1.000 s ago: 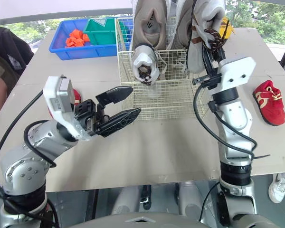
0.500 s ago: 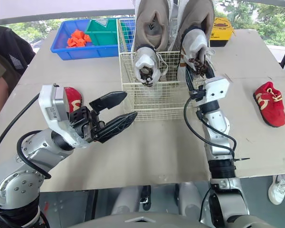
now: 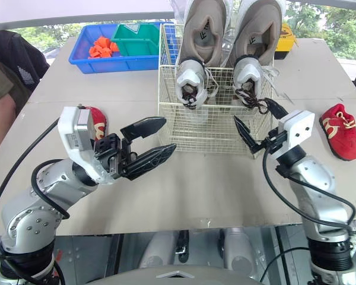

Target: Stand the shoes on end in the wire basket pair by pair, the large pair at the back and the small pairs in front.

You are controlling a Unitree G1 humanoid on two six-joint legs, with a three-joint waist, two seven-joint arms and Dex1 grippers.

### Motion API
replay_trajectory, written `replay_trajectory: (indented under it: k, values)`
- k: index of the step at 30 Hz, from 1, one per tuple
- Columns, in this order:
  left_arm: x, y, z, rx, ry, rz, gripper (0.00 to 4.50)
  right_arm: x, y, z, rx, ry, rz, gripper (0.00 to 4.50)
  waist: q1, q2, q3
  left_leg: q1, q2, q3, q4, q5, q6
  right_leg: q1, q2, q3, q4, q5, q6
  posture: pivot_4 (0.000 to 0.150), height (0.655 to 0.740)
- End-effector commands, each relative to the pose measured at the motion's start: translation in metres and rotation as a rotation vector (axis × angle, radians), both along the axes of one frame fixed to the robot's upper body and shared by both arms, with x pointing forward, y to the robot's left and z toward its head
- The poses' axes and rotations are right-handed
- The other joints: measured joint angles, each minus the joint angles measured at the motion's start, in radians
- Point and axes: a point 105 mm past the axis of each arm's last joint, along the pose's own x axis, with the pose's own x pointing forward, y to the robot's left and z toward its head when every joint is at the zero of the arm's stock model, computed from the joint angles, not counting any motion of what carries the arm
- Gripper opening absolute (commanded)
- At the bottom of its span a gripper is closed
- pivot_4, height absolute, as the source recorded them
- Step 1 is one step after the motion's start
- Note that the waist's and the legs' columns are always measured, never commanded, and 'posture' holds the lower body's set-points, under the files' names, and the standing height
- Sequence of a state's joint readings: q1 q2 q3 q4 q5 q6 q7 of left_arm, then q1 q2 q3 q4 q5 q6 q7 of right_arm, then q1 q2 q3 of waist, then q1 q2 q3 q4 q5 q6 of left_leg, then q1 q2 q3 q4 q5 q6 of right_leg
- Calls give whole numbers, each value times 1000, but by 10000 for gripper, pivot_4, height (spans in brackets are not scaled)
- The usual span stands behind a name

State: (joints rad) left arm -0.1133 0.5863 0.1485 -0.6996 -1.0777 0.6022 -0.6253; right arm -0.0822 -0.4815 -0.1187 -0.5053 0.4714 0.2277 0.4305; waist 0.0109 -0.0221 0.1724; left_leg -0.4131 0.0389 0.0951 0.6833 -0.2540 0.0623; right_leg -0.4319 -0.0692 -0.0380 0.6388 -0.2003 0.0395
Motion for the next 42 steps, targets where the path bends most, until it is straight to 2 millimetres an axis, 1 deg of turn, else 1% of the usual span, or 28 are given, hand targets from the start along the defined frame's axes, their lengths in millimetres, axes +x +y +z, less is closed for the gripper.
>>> replay_trajectory:
  k: [1,3,5,9,11,13,16,17,18,20,21,24,25,27,29,30,32,34,35,37,38,40,42]
  values:
    - [1,-3,3,0,-29,-20,45000,-16,-6,23,-28,-43,37,44242,1,0,0,0,0,0,0,0,0,0,1,0,0,0,0,1500,7400]
    - [2,-4,3,-2,-33,-22,45000,-21,-10,28,-64,-63,38,44242,3,0,0,-1,0,-1,0,0,0,-1,1,0,0,1,-1,1500,7400]
    - [2,-4,2,-1,-34,-23,45000,-21,-14,34,-58,-66,37,44242,3,0,0,-2,0,0,0,0,1,-1,1,0,-1,2,-3,1500,7400]
    - [3,-6,1,1,-40,-21,45000,-26,-12,47,-18,-61,90,44242,2,0,0,-2,0,0,0,-1,1,0,1,1,-2,1,-2,1500,7400]
    - [3,-5,1,1,-39,-12,45000,-37,-6,50,-23,-28,188,44242,3,0,0,-2,0,0,0,-1,1,0,1,0,-2,0,-1,1500,7400]
    - [4,-3,-1,5,-24,5,45000,-49,4,48,-84,4,293,44242,3,0,0,-2,0,-1,0,-1,1,0,1,0,-2,1,-1,1500,7400]
    - [7,2,-2,9,-15,48,45000,-56,10,49,-162,1,357,44242,3,0,0,-2,0,-1,0,-1,2,0,0,0,-2,1,-1,1500,7400]
    - [8,5,-2,4,-9,64,45000,-55,13,50,-200,-19,366,44242,2,0,0,-2,0,-1,0,-1,2,0,0,0,-2,0,0,1500,7400]
    - [8,8,-3,5,-2,85,45000,-50,14,54,-216,-48,364,44242,1,0,0,-2,0,-1,0,-1,2,0,0,0,-2,0,0,1500,7400]
    - [8,12,-5,12,3,113,45000,-44,17,61,-207,-70,374,44242,-5,0,0,-1,0,0,0,-1,2,0,0,1,-2,0,1,1500,7400]
    - [8,14,-5,4,7,136,45000,-43,20,66,-188,-79,405,44242,-5,0,0,-1,0,0,0,-1,2,0,0,1,-2,0,1,1500,7400]
    - [3,22,-3,-18,16,193,45000,-45,41,88,-124,-127,519,44242,-4,-1,1,-1,0,-1,0,-1,2,-1,0,0,-2,0,0,1500,7400]
    - [2,26,-4,-28,25,215,45000,-44,48,92,-107,-134,540,44242,-6,0,1,-1,1,-1,0,-1,2,-1,0,0,-2,2,-3,1500,7400]
    - [2,33,-5,-33,31,273,45000,-43,60,91,-115,-129,596,44242,-2,-1,0,-2,1,-1,0,-1,2,-1,0,0,-2,2,-3,1500,7400]
    - [4,45,-5,-56,37,361,45000,-46,71,84,-148,-118,671,44242,4,-1,1,-3,1,-1,-1,-1,2,-1,0,-1,-3,2,-3,1500,7400]
    - [7,54,-4,-74,45,439,45000,-48,76,81,-158,-111,713,44242,5,-1,1,-3,0,-2,-1,-1,2,-1,-1,-1,-4,2,-3,1500,7400]
    - [9,77,-7,-76,59,609,45000,-51,86,76,-189,-103,804,44242,3,-1,1,-4,0,-2,-1,-1,2,0,-1,-2,-5,2,-3,1500,7400]
    - [7,105,-14,-41,99,813,45000,-53,90,70,-235,-110,873,44242,-2,-1,1,-4,0,-2,-1,-1,2,0,-2,-2,-5,2,-3,1500,7400]
    - [5,116,-17,-33,120,877,45000,-54,92,67,-248,-109,896,44242,-2,-1,1,-3,0,-1,-1,-2,2,0,-2,-1,-6,2,-3,1500,7400]
    - [0,134,-19,-41,162,958,45000,-56,97,62,-261,-106,931,44242,-1,-1,1,-3,0,-2,-1,-2,2,0,-2,-2,-6,2,-3,1500,7400]
    - [-1,142,-21,-52,192,1012,45000,-57,97,59,-263,-100,951,44242,0,-1,1,-3,1,-2,-1,-2,2,0,-2,-3,-6,2,-4,1500,7400]
    - [0,152,-27,-73,294,1085,45000,-56,93,55,-258,-97,983,44242,7,-1,1,-3,1,-4,-1,-2,2,0,-3,-4,-6,2,-4,1500,7400]
    - [1,163,-25,-60,334,1113,45000,-56,97,56,-251,-107,999,44242,7,-1,1,-3,0,-6,-1,-2,2,0,-5,-5,-6,2,-4,1500,7400]
